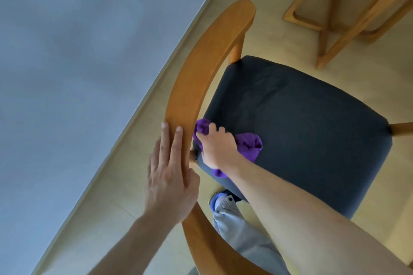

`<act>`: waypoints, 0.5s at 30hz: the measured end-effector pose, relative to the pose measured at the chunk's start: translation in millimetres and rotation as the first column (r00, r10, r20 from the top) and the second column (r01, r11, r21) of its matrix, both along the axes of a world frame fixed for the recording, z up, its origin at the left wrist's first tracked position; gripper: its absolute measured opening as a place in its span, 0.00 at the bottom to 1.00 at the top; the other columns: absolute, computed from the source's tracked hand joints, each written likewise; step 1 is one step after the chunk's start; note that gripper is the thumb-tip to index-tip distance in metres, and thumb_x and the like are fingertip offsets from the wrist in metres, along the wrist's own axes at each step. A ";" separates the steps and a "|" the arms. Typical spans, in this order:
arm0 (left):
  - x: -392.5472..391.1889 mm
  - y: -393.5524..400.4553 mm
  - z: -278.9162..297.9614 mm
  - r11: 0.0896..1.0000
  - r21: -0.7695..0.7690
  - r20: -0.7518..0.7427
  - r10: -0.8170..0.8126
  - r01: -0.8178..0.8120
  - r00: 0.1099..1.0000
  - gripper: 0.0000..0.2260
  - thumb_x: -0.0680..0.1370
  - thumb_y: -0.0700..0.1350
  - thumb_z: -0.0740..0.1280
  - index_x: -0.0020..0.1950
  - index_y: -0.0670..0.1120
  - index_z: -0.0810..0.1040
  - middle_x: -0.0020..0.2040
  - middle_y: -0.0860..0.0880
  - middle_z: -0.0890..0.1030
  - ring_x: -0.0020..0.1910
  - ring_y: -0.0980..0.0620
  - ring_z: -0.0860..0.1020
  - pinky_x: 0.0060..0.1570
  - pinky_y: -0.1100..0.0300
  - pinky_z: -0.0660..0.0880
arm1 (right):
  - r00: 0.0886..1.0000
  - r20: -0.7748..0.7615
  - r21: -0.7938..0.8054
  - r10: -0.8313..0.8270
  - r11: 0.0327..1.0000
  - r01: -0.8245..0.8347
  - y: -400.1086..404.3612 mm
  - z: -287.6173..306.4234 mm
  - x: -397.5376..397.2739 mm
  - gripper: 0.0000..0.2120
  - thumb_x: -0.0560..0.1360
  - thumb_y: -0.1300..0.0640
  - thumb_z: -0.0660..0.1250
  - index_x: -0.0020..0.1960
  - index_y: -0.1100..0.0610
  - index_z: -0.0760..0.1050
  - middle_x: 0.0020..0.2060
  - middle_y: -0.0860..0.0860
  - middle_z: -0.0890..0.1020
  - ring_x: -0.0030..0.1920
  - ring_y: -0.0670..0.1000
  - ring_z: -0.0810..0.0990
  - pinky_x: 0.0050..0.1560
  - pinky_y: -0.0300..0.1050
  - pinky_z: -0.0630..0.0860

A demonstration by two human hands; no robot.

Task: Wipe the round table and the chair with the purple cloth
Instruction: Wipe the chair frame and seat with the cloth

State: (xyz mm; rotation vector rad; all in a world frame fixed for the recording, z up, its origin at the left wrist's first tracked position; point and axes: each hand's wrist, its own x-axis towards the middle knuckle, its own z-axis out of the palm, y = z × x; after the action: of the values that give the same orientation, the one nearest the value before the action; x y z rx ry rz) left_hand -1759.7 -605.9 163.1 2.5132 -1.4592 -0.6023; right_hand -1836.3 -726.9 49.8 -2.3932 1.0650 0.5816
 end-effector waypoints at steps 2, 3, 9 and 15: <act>-8.9 0.2 -3.6 0.996 -0.043 -0.080 0.076 -0.080 0.994 0.38 0.82 0.46 0.62 0.80 0.65 0.38 0.80 0.65 0.33 0.81 0.51 0.52 0.69 0.46 0.73 | 0.994 -0.028 -0.038 0.109 0.993 -0.110 33.0 -4.7 -20.1 0.24 0.77 0.51 0.67 0.72 0.49 0.68 0.61 0.58 0.72 0.56 0.62 0.75 0.49 0.54 0.72; -11.7 -1.5 -3.3 0.992 -0.056 -0.102 0.111 -0.117 0.989 0.38 0.82 0.46 0.62 0.80 0.65 0.38 0.79 0.65 0.33 0.81 0.49 0.56 0.67 0.50 0.75 | 0.988 -0.035 -0.043 0.148 0.988 -0.150 48.6 -3.8 -32.3 0.23 0.75 0.52 0.69 0.69 0.49 0.72 0.59 0.57 0.74 0.53 0.62 0.76 0.48 0.53 0.72; -15.3 -0.9 -2.0 0.984 -0.089 -0.088 0.145 -0.152 0.986 0.36 0.83 0.48 0.60 0.80 0.65 0.39 0.80 0.64 0.34 0.78 0.45 0.63 0.57 0.60 0.75 | 0.989 -0.040 0.111 0.142 0.984 -0.137 58.6 15.0 -60.0 0.16 0.80 0.50 0.62 0.67 0.51 0.74 0.64 0.57 0.72 0.58 0.62 0.76 0.50 0.53 0.71; -13.0 0.1 -10.5 0.971 -0.160 -0.106 0.160 -0.175 0.981 0.35 0.82 0.49 0.60 0.80 0.66 0.42 0.81 0.64 0.37 0.77 0.47 0.64 0.55 0.62 0.75 | 0.992 0.101 -0.094 -0.078 0.992 0.088 24.0 8.4 -5.4 0.26 0.82 0.46 0.61 0.78 0.49 0.61 0.68 0.59 0.68 0.62 0.61 0.74 0.53 0.53 0.75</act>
State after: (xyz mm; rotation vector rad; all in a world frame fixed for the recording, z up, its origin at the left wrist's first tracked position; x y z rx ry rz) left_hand -1772.7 -605.8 152.6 2.4115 -1.1972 -0.5340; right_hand -1841.7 -702.9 58.2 -2.4206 1.1692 0.3884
